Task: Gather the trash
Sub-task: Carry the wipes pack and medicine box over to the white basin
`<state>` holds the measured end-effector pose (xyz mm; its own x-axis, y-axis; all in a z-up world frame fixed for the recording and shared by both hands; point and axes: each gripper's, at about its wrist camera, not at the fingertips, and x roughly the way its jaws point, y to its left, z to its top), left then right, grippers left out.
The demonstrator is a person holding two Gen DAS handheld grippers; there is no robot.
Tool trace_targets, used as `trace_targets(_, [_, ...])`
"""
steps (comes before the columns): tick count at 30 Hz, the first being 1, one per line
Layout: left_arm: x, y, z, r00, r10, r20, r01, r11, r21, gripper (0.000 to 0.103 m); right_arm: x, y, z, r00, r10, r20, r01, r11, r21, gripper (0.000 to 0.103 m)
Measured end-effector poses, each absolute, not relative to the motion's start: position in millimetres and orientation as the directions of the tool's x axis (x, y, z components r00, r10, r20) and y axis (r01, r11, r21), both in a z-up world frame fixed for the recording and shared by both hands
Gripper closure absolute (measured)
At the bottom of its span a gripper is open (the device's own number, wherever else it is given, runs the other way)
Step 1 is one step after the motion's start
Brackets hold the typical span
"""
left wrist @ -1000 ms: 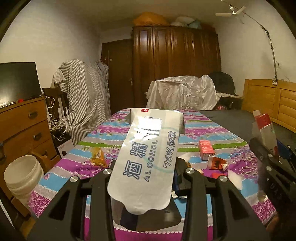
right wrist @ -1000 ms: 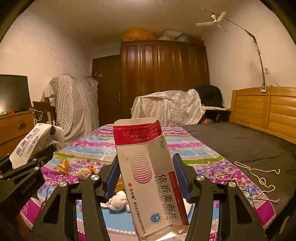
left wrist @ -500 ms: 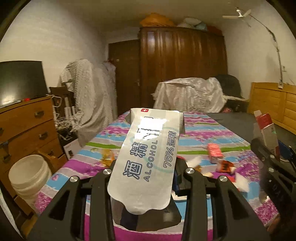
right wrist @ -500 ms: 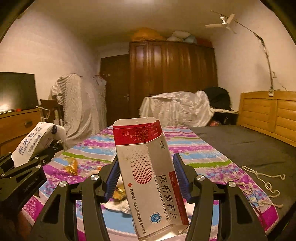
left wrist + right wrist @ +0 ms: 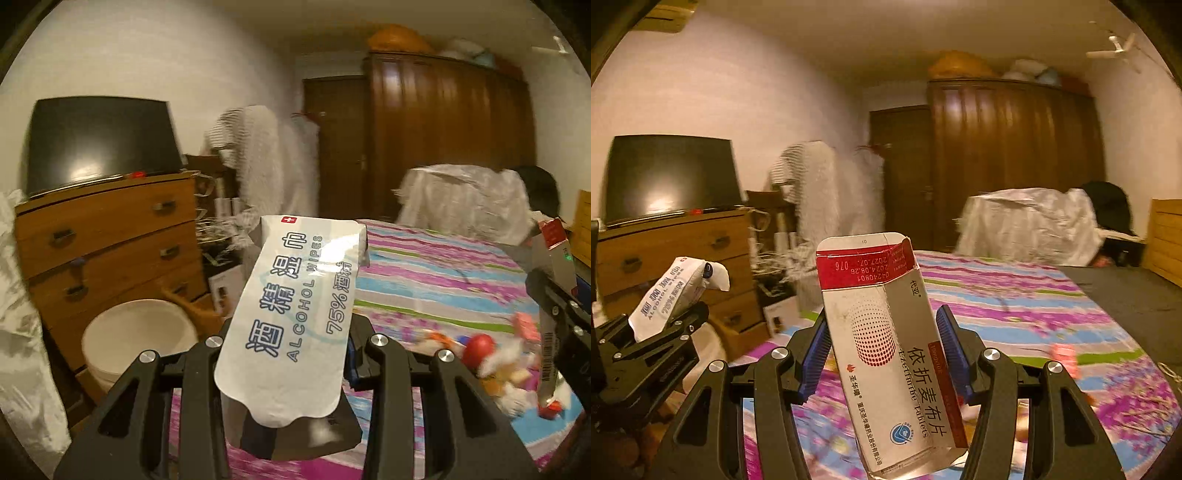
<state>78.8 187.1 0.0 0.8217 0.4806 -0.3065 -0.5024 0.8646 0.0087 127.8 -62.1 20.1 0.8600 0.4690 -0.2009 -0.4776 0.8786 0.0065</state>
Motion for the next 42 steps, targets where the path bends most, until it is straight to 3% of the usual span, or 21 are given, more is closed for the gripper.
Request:
trace_targets(13, [42, 327, 14, 0.67, 0.648, -0.361, -0.696, 0.718, -0.005, 0.067, 116, 162, 65, 0.679, 0.681, -0.274, -0.713, 0.7, -0.029, 0.045])
trace_targets(21, [33, 420, 12, 0.597, 0.66, -0.456, -0.741, 0.671, 0.0, 0.066, 121, 318, 80, 0.483, 0.759, -0.437, -0.837, 0.547, 0.026, 0.045])
trace_targets(32, [61, 521, -23, 0.542, 0.501, -0.675, -0.672, 0.74, 0.01, 0.066, 181, 497, 33, 0.2, 0.615, -0.763, -0.876, 0.461, 0.141, 0.045])
trace_targets(37, [69, 552, -34, 0.512, 0.444, -0.735, -0.669, 0.743, -0.018, 0.066, 198, 511, 5, 0.119, 0.519, -0.847, -0.867, 0.47, 0.166, 0.045])
trace_targets(42, [72, 563, -44, 0.493, 0.426, -0.759, -0.671, 0.741, -0.021, 0.066, 208, 515, -11, 0.083, 0.495, -0.865, -0.857, 0.478, 0.191, 0.045])
